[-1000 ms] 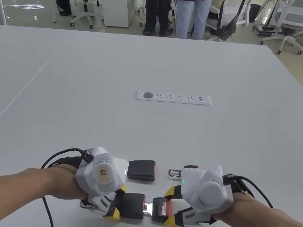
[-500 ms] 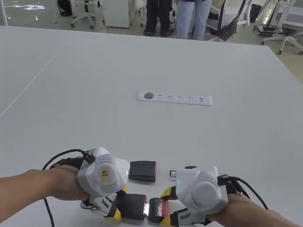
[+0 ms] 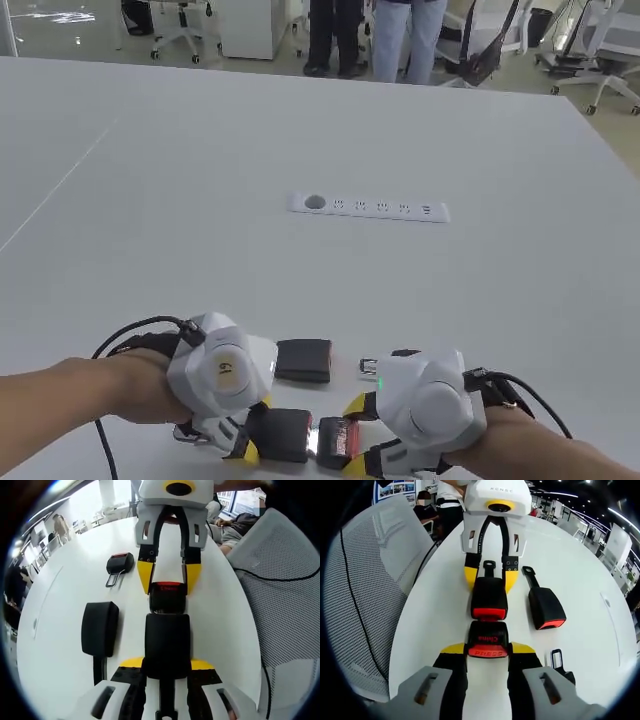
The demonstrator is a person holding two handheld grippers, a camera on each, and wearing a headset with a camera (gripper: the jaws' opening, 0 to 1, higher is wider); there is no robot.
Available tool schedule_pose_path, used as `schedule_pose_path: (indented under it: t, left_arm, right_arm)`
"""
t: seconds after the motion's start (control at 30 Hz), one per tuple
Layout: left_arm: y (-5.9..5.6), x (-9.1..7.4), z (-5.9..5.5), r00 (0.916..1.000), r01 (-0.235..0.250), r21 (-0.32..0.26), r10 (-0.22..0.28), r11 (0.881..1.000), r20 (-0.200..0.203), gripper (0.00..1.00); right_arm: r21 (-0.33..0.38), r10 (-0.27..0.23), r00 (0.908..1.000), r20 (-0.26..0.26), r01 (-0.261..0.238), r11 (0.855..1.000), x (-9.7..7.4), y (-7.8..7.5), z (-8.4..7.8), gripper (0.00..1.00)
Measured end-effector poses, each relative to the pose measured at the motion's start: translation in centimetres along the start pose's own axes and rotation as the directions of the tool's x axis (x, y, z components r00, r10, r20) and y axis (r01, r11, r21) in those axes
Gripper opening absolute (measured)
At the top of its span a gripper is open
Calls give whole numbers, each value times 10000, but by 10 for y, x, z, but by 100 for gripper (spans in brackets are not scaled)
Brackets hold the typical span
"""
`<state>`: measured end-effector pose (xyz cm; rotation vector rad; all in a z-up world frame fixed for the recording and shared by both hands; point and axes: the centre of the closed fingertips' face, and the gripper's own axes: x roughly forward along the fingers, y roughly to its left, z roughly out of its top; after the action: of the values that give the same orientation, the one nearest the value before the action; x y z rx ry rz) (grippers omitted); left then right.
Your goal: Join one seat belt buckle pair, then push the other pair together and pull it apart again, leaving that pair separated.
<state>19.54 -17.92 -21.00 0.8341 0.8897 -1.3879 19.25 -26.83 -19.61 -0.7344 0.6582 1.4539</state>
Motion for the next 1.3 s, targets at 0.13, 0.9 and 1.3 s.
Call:
schedule_pose_path:
  t: [0.13,0.9,1.3]
  left_arm:
    - [0,0,0,10000,18,-13,-18,10000,-53,31]
    - [0,1,1,9998,68,-65,-69,10000,-212,31]
    - [2,1,-1,9994,-55,-56,53,10000,-346,34]
  right_arm:
    - [-6,-13,10000,-34,13,10000,3,1,0,28]
    - [-51,-13,9999,-166,12,10000,9,3,-3,28]
    - [-312,-53,9998,-183,47,9995,11,2,0,31]
